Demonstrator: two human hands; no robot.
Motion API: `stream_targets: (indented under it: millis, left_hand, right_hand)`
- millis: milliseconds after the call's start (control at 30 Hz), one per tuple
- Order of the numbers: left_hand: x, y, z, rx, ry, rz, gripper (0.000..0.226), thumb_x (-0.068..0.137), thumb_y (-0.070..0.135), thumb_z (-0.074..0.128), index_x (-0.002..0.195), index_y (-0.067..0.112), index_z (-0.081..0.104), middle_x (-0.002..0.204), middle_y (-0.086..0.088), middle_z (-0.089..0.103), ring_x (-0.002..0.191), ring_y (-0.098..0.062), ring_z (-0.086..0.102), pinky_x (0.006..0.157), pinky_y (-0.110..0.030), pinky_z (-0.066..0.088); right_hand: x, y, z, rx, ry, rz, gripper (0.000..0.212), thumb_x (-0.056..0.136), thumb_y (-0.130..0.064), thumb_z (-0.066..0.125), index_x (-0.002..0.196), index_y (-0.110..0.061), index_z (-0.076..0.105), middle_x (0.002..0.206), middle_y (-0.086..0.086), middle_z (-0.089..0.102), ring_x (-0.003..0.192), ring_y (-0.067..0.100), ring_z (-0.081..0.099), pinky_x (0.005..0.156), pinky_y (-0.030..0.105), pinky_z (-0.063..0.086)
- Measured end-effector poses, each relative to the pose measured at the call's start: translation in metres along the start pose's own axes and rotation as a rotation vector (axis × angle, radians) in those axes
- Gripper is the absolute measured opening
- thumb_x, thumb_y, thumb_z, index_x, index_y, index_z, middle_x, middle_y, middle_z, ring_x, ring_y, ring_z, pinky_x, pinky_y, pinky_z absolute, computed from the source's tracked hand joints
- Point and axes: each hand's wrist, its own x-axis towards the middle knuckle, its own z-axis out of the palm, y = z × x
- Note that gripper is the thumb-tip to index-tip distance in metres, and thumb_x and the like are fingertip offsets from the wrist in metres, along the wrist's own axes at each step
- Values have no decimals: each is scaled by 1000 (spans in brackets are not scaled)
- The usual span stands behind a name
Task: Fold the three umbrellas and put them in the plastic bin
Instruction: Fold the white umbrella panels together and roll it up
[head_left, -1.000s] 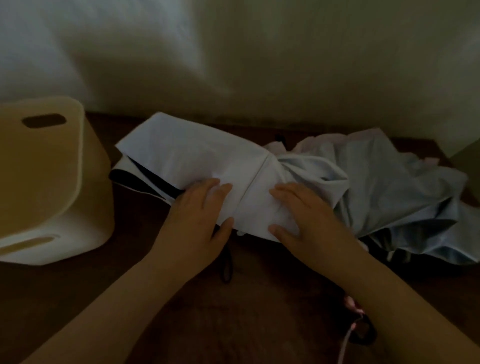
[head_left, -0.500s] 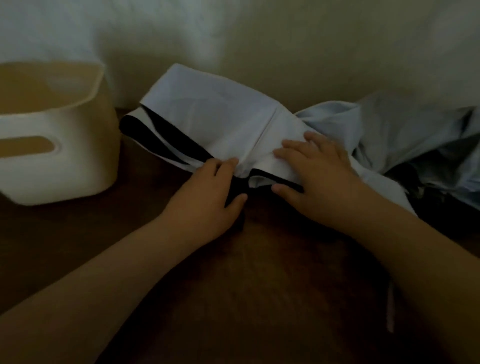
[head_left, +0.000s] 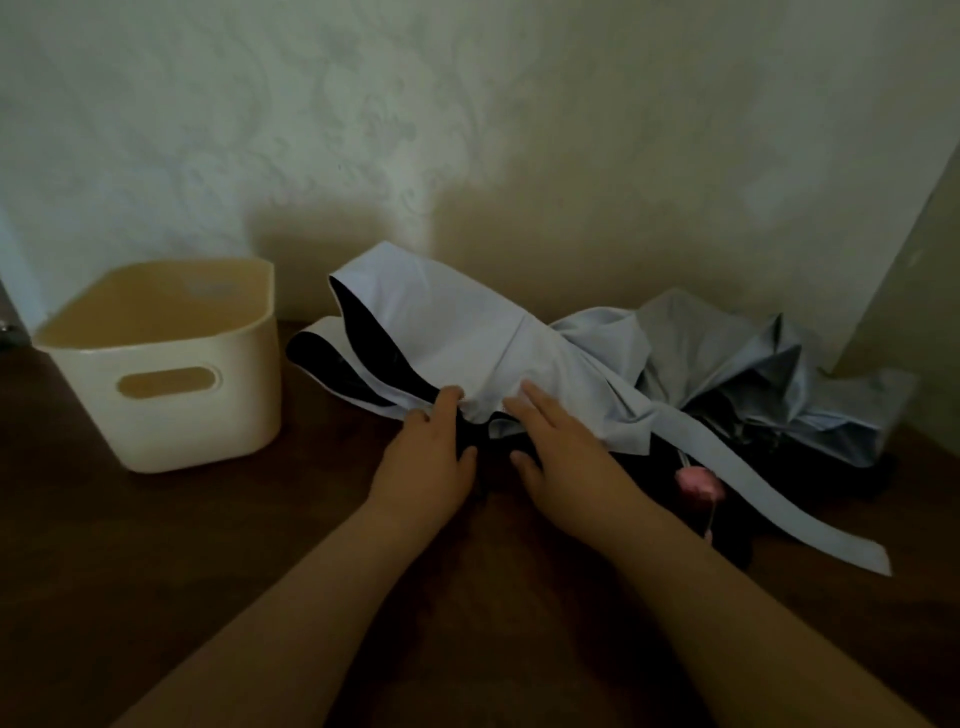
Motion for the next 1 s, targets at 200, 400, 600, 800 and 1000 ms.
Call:
stream_targets:
  millis: [200, 400, 600, 800, 1000]
  left_hand:
    - [11, -5, 21, 69, -79, -65, 69, 93, 39, 49, 149, 28, 11, 139, -19, 40, 127, -34, 36, 102, -39, 37]
    - [14, -8, 17, 77, -1, -136, 62, 92, 47, 47, 147, 38, 19, 144, -18, 24, 131, -33, 27, 108, -39, 28]
    - [12, -10, 17, -33, -112, -66, 68, 94, 35, 50, 150, 23, 14, 143, -15, 42, 130, -29, 40, 103, -32, 34]
    - [9, -7, 1, -352, -16, -162, 58, 90, 21, 59, 144, 21, 36, 146, -2, 41, 133, -15, 37, 93, -10, 26]
    - [-2, 12, -8, -983, 42, -341, 53, 86, 12, 65, 134, 28, 50, 132, 0, 53, 112, -13, 56, 94, -28, 50]
  right_hand:
    - [12, 2, 18, -5, 1, -5, 55, 100, -30, 40, 150, -26, 17, 160, -7, 4, 143, 12, 17, 115, 27, 11]
    - [13, 9, 19, 0, -1, 16, 52, 99, -38, 38, 148, -28, 23, 159, -10, 10, 144, 10, 11, 116, 29, 7]
    - [10, 4, 22, 77, -5, 53, 49, 99, -34, 39, 146, -25, 29, 158, -5, 15, 144, 13, 15, 116, 31, 11]
    - [7, -1, 21, 196, 0, 74, 47, 101, -28, 39, 147, -21, 29, 157, 0, 20, 143, 11, 19, 113, 22, 11]
    - [8, -8, 20, 605, 79, 183, 41, 100, -33, 40, 141, -28, 40, 150, -7, 37, 137, 7, 32, 111, 20, 21]
